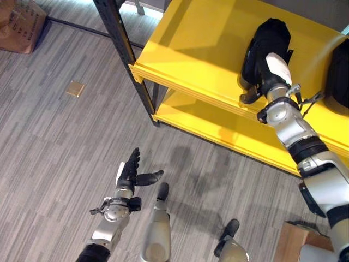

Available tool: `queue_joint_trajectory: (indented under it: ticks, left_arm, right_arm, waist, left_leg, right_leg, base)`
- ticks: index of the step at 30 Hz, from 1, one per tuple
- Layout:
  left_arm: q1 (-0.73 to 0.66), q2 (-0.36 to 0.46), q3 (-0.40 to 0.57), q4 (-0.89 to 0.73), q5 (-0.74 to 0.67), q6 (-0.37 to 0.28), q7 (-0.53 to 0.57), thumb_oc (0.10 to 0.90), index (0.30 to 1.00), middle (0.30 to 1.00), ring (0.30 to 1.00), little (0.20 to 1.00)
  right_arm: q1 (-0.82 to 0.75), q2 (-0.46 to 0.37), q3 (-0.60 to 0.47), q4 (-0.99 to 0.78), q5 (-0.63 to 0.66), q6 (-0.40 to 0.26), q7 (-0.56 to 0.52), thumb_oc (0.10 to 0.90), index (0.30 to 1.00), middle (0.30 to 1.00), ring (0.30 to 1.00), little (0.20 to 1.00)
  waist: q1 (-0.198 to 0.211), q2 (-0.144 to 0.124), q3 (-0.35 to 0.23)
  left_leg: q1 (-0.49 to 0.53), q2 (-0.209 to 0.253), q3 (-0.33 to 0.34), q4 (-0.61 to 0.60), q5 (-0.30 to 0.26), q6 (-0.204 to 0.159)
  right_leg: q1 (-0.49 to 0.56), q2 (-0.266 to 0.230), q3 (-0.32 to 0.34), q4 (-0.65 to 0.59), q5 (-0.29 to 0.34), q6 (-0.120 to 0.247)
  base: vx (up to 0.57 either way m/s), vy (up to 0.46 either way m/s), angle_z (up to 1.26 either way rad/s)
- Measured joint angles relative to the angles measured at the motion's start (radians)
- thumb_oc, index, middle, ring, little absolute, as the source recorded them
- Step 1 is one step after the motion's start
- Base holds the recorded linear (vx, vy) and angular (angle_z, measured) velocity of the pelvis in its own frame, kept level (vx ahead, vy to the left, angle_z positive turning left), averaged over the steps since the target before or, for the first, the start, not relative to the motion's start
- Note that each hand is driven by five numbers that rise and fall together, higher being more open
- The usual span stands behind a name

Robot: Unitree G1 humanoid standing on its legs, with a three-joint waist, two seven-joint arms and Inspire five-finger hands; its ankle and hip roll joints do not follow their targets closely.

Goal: Move parts from the plastic box to the shelf.

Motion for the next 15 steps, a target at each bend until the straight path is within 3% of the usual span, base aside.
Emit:
queue_joint_trajectory:
  ticks: [4,15]
  left_arm:
    - [-0.003,0.0,0.011,0.0,0.001,0.0,0.004,0.9,1.0,1.0,1.0,1.0]
    - [0.006,0.0,0.046,0.0,0.01,0.006,0.028,0.9,1.0,1.0,1.0,1.0]
  right_arm:
    - [0.002,-0.001,-0.002,-0.062,-0.001,0.001,-0.006,0.9,1.0,1.0,1.0,1.0]
    - [0.08,-0.015,-0.14,-0.367,-0.054,0.007,-0.053,0.9,1.0,1.0,1.0,1.0]
  waist:
    - [-0.004,-0.009,0.0]
    - [-0.031,-0.035,0.0]
  left_leg:
    - [0.0,0.0,0.003,0.0,0.0,0.001]
    - [0.0,0.002,0.009,0.0,-0.001,0.002]
  right_leg:
    - [-0.004,0.0,0.007,-0.001,0.011,-0.003]
    - [-0.009,0.0,0.016,-0.001,0.015,-0.004]
  base:
    - [0.0,0.0,-0.01]
    - [0.0,-0.001,-0.01]
